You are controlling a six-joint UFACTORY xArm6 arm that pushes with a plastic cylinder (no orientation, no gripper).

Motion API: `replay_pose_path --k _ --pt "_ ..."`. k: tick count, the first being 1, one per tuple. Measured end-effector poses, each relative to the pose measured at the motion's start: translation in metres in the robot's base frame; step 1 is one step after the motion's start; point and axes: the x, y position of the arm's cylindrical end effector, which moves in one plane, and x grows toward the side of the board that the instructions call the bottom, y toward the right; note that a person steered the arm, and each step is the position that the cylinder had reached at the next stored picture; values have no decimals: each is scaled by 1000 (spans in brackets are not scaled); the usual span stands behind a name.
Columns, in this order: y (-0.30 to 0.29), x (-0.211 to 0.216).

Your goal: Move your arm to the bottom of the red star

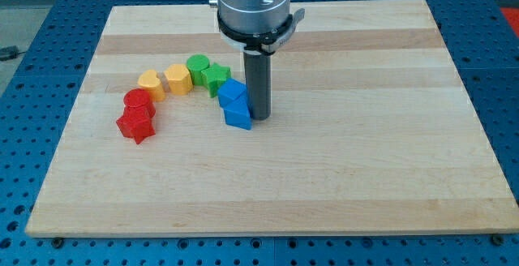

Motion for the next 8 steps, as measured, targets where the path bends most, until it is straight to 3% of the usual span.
replay_pose_path --k 2,3,4,5,6,8 --pt "-1 6" --pt "7 37" --pt "-39 92" --pt "-96 102" --pt "-127 71" --pt "-115 33"
